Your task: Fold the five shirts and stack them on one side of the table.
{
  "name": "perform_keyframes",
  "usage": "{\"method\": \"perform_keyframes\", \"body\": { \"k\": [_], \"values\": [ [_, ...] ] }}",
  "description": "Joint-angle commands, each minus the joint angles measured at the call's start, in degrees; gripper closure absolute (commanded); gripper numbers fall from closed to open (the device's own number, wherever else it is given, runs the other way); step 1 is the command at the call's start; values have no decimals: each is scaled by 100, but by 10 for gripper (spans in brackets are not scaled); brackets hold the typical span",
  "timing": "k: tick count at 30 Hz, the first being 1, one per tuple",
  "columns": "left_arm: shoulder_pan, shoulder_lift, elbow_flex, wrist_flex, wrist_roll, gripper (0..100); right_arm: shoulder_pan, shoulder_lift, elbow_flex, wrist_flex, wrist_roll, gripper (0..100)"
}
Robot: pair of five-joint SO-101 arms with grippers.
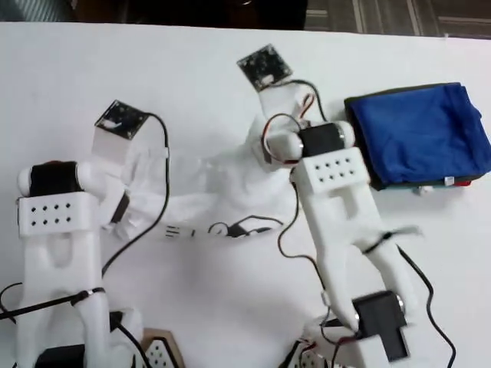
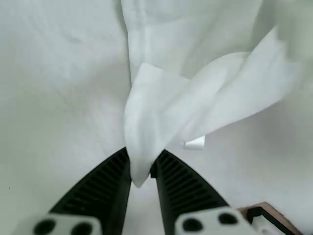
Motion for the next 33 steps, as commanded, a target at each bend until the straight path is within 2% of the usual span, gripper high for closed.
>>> {"method": "perform_keyframes", "body": {
  "k": [1,5,10,20,25,28,33],
  "values": [
    [18,-114,-224,26,35,973,66,418,62,-189,0,937],
    [-9,-114,-224,35,18,973,48,593,62,-48,0,917],
    [-9,-114,-224,35,9,973,40,453,62,541,0,983],
    [0,-114,-224,0,9,973,40,-268,70,1349,0,888],
    [0,-114,-224,0,9,973,31,-268,360,1112,9,893],
    [0,-114,-224,0,9,973,48,-312,554,822,9,981],
    [-9,-114,-224,18,9,973,75,-523,404,804,141,978]
  ]
}}
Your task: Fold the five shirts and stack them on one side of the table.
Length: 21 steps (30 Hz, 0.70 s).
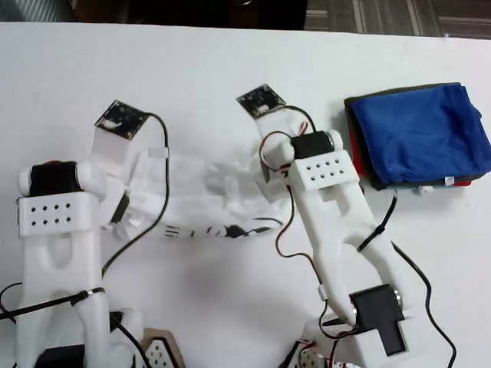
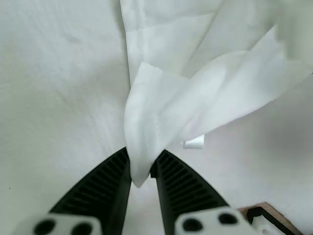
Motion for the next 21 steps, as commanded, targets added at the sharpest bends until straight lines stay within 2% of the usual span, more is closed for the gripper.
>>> {"method": "perform_keyframes", "body": {
  "k": [1,4,8,14,21],
  "values": [
    [-9,-114,-224,26,9,973,84,-673,-273,13,308,978],
    [0,-149,-268,26,44,973,92,-1393,-527,163,607,978],
    [26,-158,-585,105,114,973,303,-2264,-563,127,607,978],
    [26,-158,-1666,853,290,973,945,-2782,-580,-224,615,979],
    [79,-158,-2905,1240,1257,973,1235,-3811,-589,-233,642,979]
  ]
}}
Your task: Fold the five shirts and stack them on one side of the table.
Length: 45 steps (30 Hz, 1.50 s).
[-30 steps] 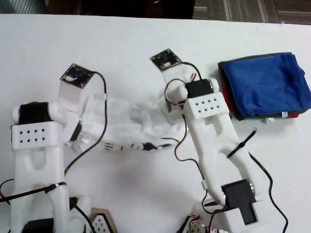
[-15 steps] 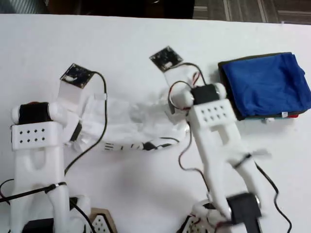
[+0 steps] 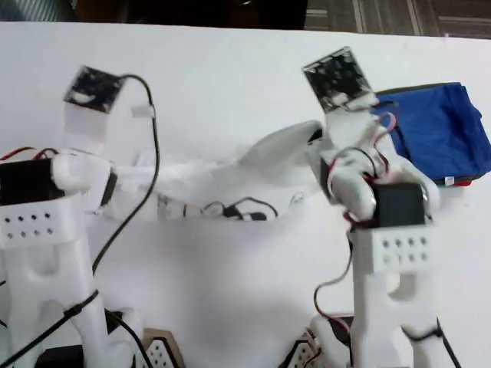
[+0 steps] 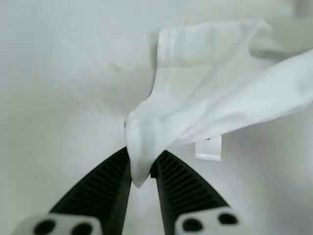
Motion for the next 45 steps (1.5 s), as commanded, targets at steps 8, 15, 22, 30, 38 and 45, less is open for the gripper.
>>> {"method": "perform_keyframes", "body": {
  "k": [8,15,22,30,38,45],
  "values": [
    [158,-747,-927,193,774,973,251,-1481,-290,-637,44,979],
    [123,-1714,-734,185,1125,973,681,-2273,-448,-1059,18,979],
    [149,-2277,-725,-62,1363,973,866,-2730,-1011,-1051,44,979],
    [123,-2629,-558,-62,1327,973,1059,-2976,-1407,-822,18,979],
    [141,-2655,-629,-70,1363,973,1086,-3002,-941,-426,18,979],
    [114,-2840,-1710,114,1336,973,1112,-3495,-1275,-426,9,979]
  ]
}}
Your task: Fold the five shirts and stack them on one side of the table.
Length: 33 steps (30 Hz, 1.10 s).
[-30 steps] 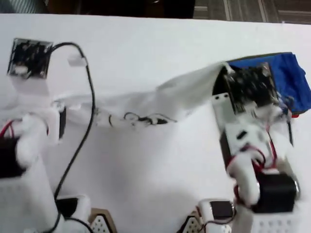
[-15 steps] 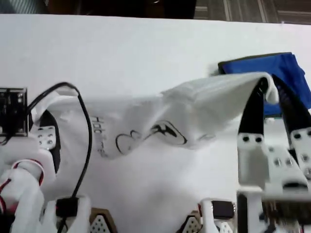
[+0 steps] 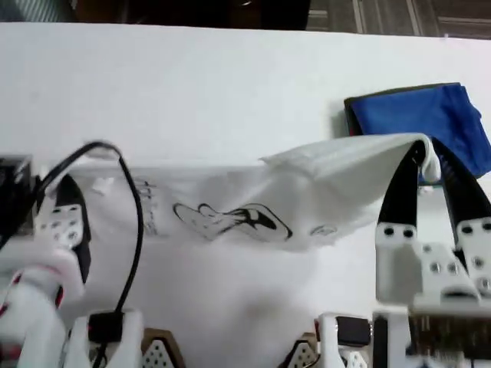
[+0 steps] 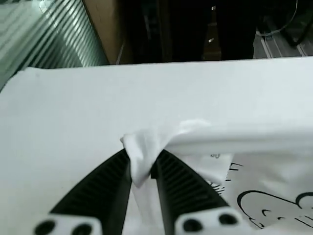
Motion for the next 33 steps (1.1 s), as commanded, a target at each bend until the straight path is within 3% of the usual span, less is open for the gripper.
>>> {"method": "perform_keyframes", "body": {
  "k": [1,8,18,27,33],
  "values": [
    [0,-202,-391,62,26,973,66,-347,-246,22,0,979],
    [18,-651,-426,-79,18,973,66,-734,-237,567,-651,979],
    [0,-686,-435,-62,18,974,75,-778,-510,549,-642,979],
    [0,-686,-1174,176,18,974,84,-734,-1556,725,-642,979],
    [0,-677,-1165,176,18,974,479,-725,-1873,356,-299,979]
  ]
}}
